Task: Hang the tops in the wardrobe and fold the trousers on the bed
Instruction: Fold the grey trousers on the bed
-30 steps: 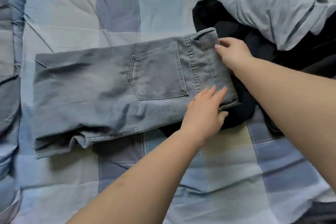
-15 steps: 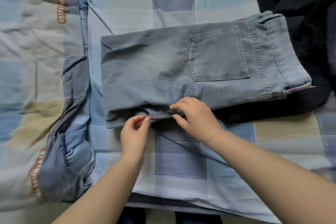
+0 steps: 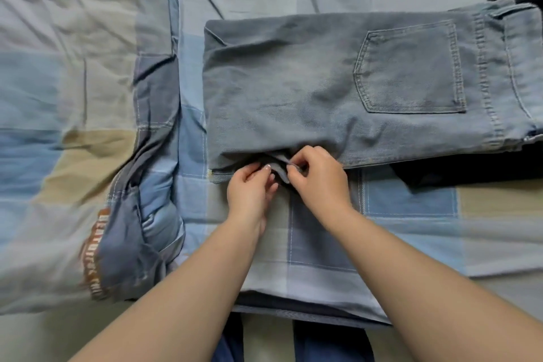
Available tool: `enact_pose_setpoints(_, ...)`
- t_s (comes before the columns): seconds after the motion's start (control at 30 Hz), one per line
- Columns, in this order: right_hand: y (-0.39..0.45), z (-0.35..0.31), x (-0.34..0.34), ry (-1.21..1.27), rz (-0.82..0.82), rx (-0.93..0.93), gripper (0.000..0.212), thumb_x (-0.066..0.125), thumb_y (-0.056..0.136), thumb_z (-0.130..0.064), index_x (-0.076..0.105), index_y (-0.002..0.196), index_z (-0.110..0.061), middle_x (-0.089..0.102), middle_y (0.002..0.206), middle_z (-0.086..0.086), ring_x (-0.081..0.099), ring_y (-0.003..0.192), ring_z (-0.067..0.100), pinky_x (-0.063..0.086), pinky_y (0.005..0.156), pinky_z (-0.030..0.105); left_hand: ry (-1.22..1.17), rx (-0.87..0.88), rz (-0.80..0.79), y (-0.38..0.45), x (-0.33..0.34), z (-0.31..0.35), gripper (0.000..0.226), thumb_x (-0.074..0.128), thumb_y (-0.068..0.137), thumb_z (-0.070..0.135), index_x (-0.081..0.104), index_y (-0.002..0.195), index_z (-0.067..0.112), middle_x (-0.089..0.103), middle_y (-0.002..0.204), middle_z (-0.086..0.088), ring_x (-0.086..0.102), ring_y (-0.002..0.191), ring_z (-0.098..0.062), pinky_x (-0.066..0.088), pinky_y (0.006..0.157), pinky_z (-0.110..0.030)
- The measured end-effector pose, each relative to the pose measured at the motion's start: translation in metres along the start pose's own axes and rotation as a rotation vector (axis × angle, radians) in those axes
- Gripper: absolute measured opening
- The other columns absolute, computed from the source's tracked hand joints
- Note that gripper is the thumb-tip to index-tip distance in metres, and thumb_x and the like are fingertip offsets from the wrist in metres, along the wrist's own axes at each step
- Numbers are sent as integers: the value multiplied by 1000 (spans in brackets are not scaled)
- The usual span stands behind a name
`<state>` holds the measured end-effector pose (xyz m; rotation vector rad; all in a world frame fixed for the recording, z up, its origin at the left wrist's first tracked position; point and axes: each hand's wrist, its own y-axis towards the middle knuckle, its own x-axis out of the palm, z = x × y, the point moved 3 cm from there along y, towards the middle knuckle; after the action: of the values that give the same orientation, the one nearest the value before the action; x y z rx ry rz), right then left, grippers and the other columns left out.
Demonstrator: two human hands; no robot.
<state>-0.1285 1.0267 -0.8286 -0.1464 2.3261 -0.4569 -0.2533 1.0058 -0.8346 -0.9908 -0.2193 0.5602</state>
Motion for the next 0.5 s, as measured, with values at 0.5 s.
enact_pose_setpoints(0.5,-38,16,-1,17,-8,44,7,68,82,-17,61,82,-18,53,86,-7,52,75,13,42,71,29,100,30,215,24,-75,13,19,60,93,28,55,78,17,55,77,0,51,70,-11,45,63,-23)
